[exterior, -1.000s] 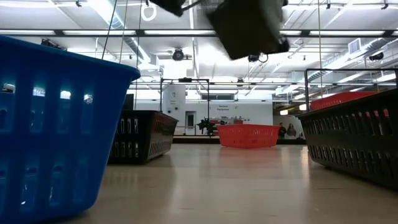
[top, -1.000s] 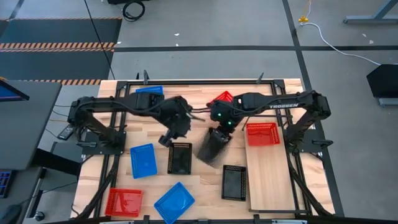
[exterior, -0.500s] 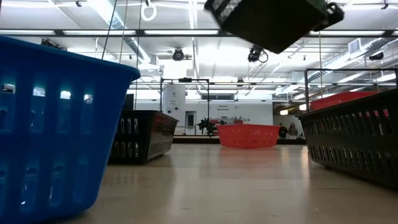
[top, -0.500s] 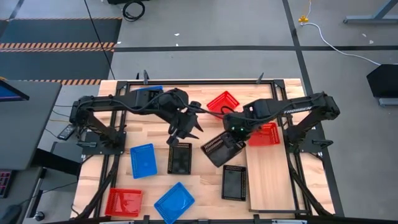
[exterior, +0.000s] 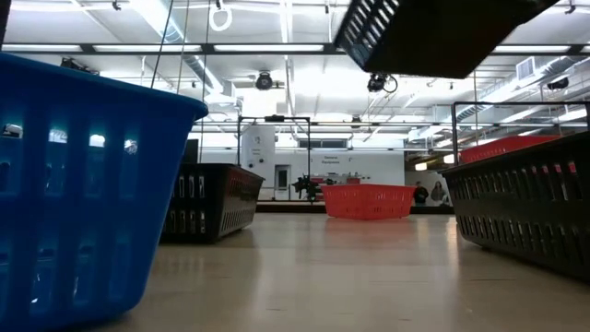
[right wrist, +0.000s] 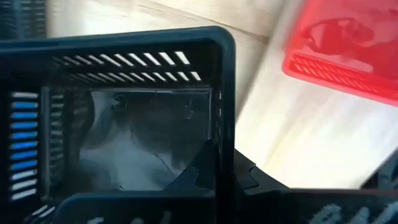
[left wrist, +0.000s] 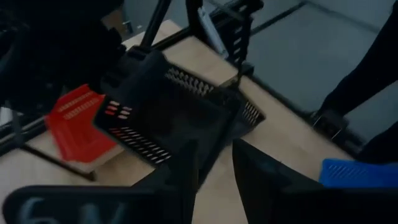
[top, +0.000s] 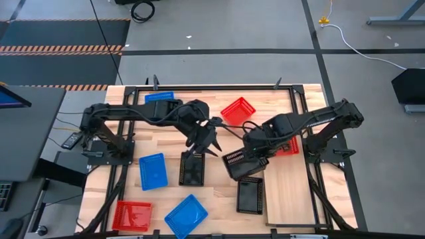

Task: Stack baskets on shelf by color
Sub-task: Put the top black bin on the shelf

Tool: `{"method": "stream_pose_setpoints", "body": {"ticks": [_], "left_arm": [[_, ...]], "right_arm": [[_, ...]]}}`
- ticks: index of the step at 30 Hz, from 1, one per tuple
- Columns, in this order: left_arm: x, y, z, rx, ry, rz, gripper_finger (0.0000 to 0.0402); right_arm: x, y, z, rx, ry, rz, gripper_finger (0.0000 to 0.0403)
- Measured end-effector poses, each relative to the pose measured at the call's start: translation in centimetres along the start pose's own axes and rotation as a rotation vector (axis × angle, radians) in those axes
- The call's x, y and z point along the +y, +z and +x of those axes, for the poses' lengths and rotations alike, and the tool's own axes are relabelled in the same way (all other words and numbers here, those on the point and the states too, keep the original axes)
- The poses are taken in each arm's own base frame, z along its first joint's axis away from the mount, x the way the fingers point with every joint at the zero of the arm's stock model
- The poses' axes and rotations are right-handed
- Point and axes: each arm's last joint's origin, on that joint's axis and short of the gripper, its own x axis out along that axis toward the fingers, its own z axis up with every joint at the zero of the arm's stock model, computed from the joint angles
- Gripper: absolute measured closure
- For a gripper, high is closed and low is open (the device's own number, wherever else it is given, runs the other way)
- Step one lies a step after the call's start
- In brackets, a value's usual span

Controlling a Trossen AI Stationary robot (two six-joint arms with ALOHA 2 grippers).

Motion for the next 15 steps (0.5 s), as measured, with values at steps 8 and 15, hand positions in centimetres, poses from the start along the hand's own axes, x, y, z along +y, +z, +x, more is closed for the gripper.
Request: {"method": "stream_pose_setpoints", "body": {"ticks": [8, 15], "left_arm": [[0.0, 0.0, 0.1, -0.008, -0.019, -0.021, 0.0342], [-1.5, 1.3, -1.8, -0.109, -0.112, -0.057, 0.0368]], "right_arm": [[-0.1, 0.0, 0.0, -0.018, -0.005, -0.005, 0.0398], [0.7, 3.5, -0.3, -0.079, 0.08, -0.082, 0.0398]]}}
